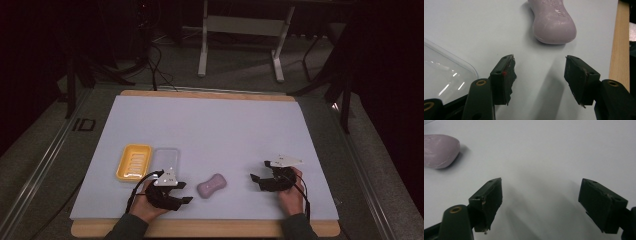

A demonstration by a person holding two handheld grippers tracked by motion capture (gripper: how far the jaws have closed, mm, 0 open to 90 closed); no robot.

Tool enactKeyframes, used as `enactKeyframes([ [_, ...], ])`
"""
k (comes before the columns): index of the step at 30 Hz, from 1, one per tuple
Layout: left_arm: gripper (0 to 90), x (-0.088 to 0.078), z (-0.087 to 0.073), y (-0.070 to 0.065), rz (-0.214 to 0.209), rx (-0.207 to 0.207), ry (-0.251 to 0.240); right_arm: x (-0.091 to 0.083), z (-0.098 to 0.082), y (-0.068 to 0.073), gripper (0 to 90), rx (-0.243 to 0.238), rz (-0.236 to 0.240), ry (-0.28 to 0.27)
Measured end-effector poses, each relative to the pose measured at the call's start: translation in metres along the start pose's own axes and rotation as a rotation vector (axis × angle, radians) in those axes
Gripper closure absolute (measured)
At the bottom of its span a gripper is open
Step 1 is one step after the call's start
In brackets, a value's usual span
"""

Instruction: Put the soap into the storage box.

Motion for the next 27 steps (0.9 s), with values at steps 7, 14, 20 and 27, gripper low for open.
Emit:
enactKeyframes([
  [7,41.0,-0.004,0.006,-0.002,0.061,0.022,0.018,-0.001,-0.001,0.002,21.5,-0.01,-0.027,-0.015],
  [14,41.0,-0.009,0.016,-0.001,0.079,0.038,0.044,-0.001,-0.001,0.004,20.5,-0.027,-0.026,-0.016],
  [20,40.7,-0.013,0.023,0.002,0.072,0.049,0.068,0.001,-0.001,0.005,19.8,-0.042,-0.035,0.002],
  [27,40.7,-0.014,0.032,0.003,0.079,0.044,0.079,0.0,-0.001,0.004,19.2,-0.026,-0.033,-0.013],
])
Point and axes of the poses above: each handheld gripper's, and its own axes: x roughly forward along the jaws, z roughly out of its top, y roughly to its left, the point moved 1 cm from there along x, roughly forward along the jaws, and after that the axes turned 13 degrees about z, right-handed, at the moved point
